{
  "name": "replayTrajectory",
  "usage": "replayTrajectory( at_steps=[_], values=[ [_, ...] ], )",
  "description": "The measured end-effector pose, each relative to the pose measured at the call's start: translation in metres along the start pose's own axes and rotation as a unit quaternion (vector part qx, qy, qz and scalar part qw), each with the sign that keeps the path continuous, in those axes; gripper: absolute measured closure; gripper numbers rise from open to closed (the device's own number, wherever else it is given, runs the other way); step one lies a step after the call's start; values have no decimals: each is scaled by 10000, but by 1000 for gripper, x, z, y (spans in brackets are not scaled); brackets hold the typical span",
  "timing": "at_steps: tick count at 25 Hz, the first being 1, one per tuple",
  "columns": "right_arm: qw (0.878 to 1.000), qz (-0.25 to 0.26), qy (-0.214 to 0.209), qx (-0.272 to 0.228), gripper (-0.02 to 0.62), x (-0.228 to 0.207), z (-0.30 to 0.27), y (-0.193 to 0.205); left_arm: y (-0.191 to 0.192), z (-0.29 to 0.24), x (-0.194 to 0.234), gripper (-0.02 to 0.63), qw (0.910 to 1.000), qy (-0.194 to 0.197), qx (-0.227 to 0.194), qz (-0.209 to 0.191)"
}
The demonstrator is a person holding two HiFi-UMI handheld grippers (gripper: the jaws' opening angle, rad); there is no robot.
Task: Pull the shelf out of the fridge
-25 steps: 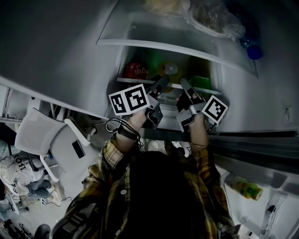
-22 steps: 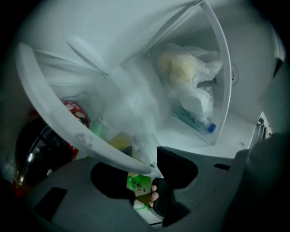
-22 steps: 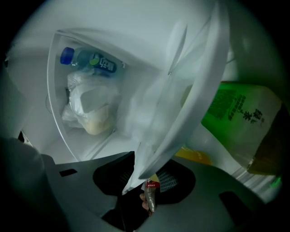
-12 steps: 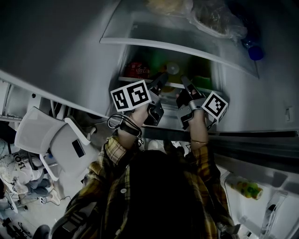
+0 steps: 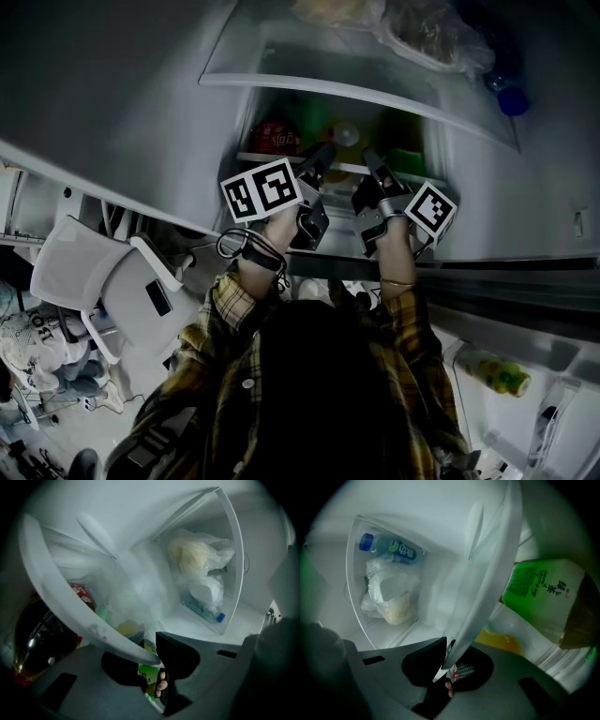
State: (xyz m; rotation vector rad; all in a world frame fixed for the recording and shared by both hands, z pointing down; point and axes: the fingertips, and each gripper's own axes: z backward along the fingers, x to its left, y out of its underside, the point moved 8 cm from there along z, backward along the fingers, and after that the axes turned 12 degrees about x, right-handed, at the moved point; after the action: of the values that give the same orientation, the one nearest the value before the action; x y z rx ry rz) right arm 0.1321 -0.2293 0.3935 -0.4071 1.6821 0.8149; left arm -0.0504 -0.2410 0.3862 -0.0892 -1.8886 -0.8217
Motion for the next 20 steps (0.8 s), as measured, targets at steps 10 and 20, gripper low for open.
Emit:
replayTrajectory(
  at_steps=[10,20],
  values=[
    [9999,-86,-43,-32,546,-1,4,6,4,4,-1,517,10000,-23,2,-9],
    [10000,-52,-3,28,546,0,14,17,15,14,-5,517,10000,-10,5,8]
  ],
)
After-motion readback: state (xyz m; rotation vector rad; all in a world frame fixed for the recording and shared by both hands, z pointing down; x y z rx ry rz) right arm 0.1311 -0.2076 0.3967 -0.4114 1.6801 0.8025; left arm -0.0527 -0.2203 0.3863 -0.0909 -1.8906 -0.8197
